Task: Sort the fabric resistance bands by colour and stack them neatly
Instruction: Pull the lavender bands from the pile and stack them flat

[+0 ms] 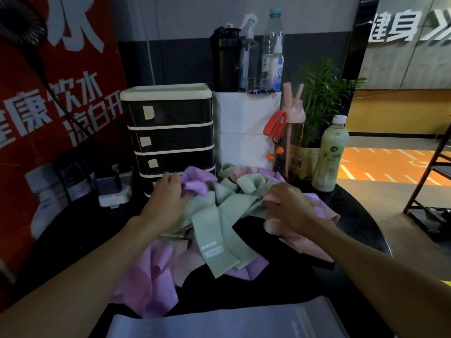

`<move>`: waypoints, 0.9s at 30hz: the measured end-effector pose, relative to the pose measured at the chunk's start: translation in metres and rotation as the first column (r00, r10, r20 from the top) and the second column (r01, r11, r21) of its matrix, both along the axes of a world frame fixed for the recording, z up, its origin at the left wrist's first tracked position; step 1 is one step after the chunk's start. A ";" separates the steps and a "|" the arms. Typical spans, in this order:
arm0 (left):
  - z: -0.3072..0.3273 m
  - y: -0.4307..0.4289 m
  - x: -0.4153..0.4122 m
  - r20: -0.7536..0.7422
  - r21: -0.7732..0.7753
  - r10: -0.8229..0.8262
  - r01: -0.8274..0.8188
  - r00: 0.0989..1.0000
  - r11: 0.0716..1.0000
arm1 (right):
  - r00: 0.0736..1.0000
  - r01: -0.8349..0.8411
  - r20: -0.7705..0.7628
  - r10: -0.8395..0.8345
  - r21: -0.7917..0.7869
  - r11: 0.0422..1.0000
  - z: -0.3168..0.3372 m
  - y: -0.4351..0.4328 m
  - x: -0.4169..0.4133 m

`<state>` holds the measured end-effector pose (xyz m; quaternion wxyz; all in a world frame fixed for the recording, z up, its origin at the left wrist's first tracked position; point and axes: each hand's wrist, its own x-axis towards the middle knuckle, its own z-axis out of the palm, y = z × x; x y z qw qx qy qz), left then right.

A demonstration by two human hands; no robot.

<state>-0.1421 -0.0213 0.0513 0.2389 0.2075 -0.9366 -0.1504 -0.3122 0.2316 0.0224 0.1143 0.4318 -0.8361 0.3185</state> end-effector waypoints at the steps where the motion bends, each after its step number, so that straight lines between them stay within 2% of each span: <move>1: 0.003 -0.005 0.002 0.004 0.017 0.028 -0.028 1.000 0.999 | 0.998 0.044 -0.038 -0.044 -0.004 0.999 0.001 0.001 0.000; 4: 0.012 -0.009 0.008 0.115 0.058 0.047 -0.054 0.992 0.997 | 0.980 0.196 0.007 -0.199 0.136 0.971 0.003 -0.006 0.000; 7: 0.025 0.007 0.009 0.145 0.067 -0.095 0.086 0.985 0.994 | 0.958 0.133 0.230 -0.169 0.167 0.977 0.013 -0.017 0.014; 8: 0.026 0.015 0.007 0.171 0.076 -0.163 0.152 0.972 0.985 | 0.968 0.088 0.220 -0.122 0.156 0.984 0.018 -0.020 0.017; 10: 0.021 0.027 0.002 0.301 0.063 -0.258 0.250 0.918 0.966 | 0.998 -0.004 0.069 -0.012 0.231 0.973 0.022 -0.030 0.021; 12: 0.010 0.029 0.001 0.511 -0.018 -0.231 0.279 0.828 0.960 | 0.995 -0.056 -0.059 0.085 0.383 0.922 0.019 -0.044 0.018; 13: 0.005 0.027 0.002 0.571 -0.073 -0.191 0.281 0.799 0.957 | 0.988 -0.060 -0.101 0.118 0.452 0.890 0.017 -0.050 0.016; 15: 0.001 0.022 0.006 0.593 -0.134 -0.142 0.271 0.793 0.953 | 0.978 -0.024 -0.158 0.135 0.561 0.828 0.013 -0.055 0.012; 17: 0.000 0.016 0.013 0.586 -0.144 -0.129 0.259 0.800 0.955 | 0.969 0.059 -0.228 0.094 0.584 0.809 0.009 -0.047 0.006; 20: -0.004 0.008 0.023 0.589 -0.160 -0.115 0.255 0.800 0.953 | 0.950 0.185 -0.311 -0.007 0.546 0.817 0.004 -0.033 -0.002; 24: -0.004 0.011 0.023 0.586 -0.187 -0.077 0.227 0.807 0.956 | 0.940 0.303 -0.300 -0.163 0.514 0.802 -0.001 -0.031 -0.004; 27: -0.005 0.011 0.024 0.563 -0.179 -0.095 0.233 0.821 0.956 | 0.901 0.389 -0.368 -0.229 0.455 0.801 -0.005 -0.023 -0.001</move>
